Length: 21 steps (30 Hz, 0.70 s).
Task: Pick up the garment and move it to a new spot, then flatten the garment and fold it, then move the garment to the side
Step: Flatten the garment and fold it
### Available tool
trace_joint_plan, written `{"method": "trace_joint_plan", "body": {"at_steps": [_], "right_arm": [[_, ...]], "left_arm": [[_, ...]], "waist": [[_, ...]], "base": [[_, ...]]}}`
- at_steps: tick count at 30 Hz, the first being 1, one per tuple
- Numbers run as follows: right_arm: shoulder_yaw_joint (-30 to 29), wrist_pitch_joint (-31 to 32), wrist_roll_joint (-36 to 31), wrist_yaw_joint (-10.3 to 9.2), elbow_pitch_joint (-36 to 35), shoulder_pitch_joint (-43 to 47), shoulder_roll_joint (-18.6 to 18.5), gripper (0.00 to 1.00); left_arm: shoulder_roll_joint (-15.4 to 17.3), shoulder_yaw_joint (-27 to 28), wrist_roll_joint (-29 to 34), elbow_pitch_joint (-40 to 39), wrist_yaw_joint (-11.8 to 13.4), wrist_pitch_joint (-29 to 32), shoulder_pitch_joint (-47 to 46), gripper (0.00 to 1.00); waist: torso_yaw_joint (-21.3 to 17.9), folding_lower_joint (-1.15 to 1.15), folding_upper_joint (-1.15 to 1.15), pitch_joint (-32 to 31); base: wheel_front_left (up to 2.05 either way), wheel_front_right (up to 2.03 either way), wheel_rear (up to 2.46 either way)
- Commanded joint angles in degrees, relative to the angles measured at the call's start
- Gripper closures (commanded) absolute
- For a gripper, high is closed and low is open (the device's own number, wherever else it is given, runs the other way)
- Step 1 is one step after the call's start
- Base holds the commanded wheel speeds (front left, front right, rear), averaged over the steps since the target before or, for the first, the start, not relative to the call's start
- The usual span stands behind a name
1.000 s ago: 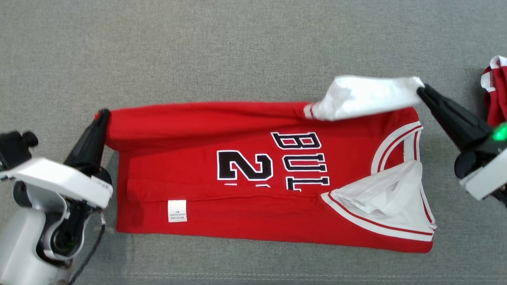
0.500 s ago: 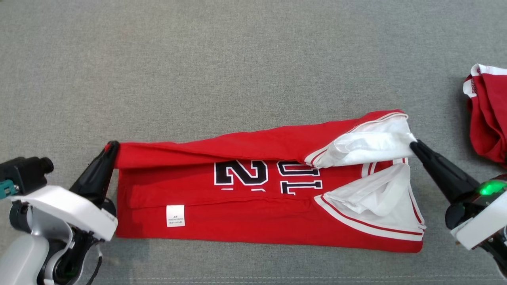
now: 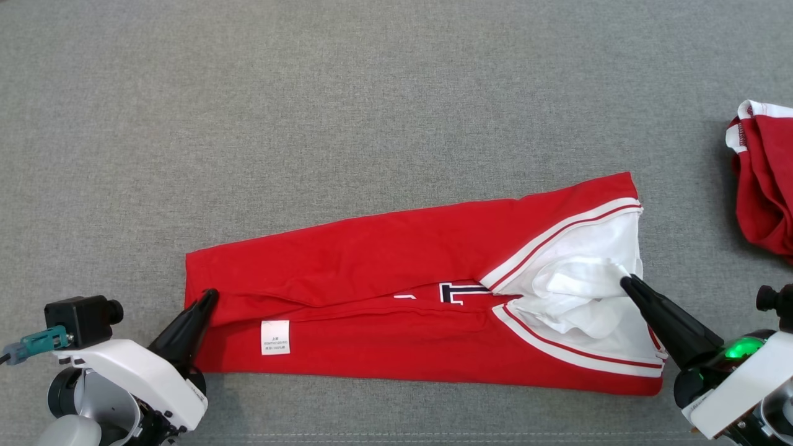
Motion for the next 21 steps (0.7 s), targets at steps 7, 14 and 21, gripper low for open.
{"method": "trace_joint_plan", "body": {"at_steps": [7, 14, 21], "right_arm": [[-1.36, 1.53, -1.85, 0.0, 1.27, 3.83, -0.05, 0.0], [-9.62, -0.09, -3.92, 0.0, 2.93, 8.87, -0.24, 0.0], [-20.08, -0.33, -16.79, 0.0, 8.93, 11.93, 6.62, 0.0]], "left_arm": [[2.55, 2.06, -0.76, 0.03, 2.16, 2.0, -0.73, 0.0], [5.41, 3.61, 6.95, -5.7, 9.65, -2.56, 1.61, 0.0], [3.08, 1.44, 14.64, -13.38, 17.63, -6.39, 3.25, 0.0]], "waist": [[-0.45, 0.0, 0.0, -1.23], [-0.39, 0.0, 0.0, -4.11], [-0.39, 0.0, 0.0, -6.7]], "base": [[0.0, 0.0, 0.0], [0.0, 0.0, 0.0], [0.0, 0.0, 0.0]]}}
